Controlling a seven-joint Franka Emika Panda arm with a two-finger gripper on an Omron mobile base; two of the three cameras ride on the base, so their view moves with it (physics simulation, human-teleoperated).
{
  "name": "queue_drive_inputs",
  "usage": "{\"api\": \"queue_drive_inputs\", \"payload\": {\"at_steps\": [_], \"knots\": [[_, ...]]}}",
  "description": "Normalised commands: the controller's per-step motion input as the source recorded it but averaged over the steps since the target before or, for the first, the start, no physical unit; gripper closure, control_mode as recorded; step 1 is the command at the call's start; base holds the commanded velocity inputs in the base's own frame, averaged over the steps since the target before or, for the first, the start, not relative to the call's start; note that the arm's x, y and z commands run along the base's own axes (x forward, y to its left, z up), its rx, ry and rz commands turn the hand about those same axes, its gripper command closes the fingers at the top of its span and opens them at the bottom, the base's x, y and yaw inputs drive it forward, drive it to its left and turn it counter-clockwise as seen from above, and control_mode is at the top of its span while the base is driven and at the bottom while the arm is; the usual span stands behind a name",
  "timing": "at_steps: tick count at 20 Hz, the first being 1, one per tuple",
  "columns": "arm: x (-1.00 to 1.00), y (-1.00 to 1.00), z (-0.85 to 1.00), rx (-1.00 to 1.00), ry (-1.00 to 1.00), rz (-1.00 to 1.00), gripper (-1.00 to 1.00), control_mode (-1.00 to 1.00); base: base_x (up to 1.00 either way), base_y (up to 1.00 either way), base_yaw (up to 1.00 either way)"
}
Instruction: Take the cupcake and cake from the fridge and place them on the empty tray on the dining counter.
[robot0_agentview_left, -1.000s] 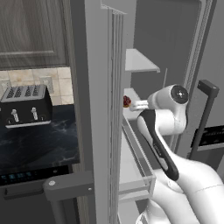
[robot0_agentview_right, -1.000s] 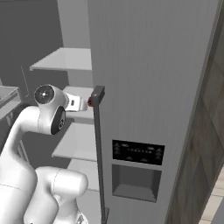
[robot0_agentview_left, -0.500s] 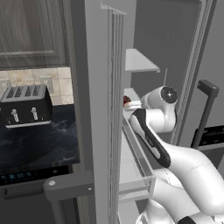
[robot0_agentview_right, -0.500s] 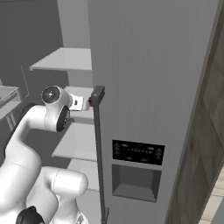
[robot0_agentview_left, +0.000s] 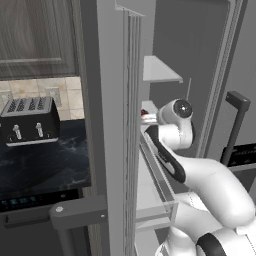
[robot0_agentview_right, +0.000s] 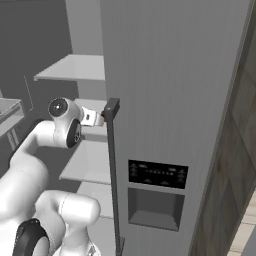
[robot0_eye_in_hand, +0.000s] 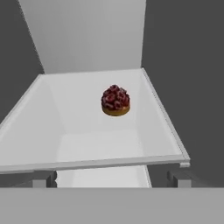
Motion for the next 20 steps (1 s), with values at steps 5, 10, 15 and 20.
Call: {"api": "queue_drive_inputs", "payload": {"at_steps": [5,10,15,20], "knots": [[0.24,0.00,0.00,0.00,0.09,-0.10,-1.00,-1.00,0.00,0.00,0.00],[0.20,0.00,-0.01,0.00,0.11,-0.02,-1.00,-1.00,0.00,0.00,0.00],[0.24,0.00,-0.12,0.00,0.13,0.00,-1.00,-1.00,0.00,0.00,0.00],[0.13,0.00,-0.40,0.00,-0.02,0.00,-1.00,-1.00,0.00,0.00,0.00]]}}
